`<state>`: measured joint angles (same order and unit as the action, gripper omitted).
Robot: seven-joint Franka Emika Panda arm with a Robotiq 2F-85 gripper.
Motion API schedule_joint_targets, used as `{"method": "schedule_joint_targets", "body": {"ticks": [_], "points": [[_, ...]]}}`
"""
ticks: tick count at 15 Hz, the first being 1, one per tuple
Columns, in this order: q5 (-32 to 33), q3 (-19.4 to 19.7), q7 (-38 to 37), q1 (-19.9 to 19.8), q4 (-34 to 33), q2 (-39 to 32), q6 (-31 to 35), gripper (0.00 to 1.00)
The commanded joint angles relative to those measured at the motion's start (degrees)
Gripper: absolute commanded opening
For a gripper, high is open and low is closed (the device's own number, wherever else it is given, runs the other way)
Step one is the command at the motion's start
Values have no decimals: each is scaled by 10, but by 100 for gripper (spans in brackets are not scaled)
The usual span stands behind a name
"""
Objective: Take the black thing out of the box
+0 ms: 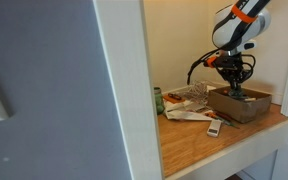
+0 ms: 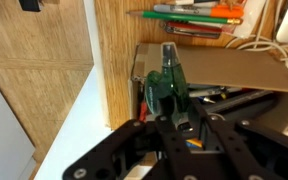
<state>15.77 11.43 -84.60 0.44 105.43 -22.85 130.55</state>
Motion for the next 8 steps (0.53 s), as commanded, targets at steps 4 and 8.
{"method": "schedule_joint_targets", "body": {"ticks": [4, 8], "points": [[-1, -21, 1, 24, 6, 1, -17, 6], [-1, -21, 0, 27, 6, -1, -17, 25]]}}
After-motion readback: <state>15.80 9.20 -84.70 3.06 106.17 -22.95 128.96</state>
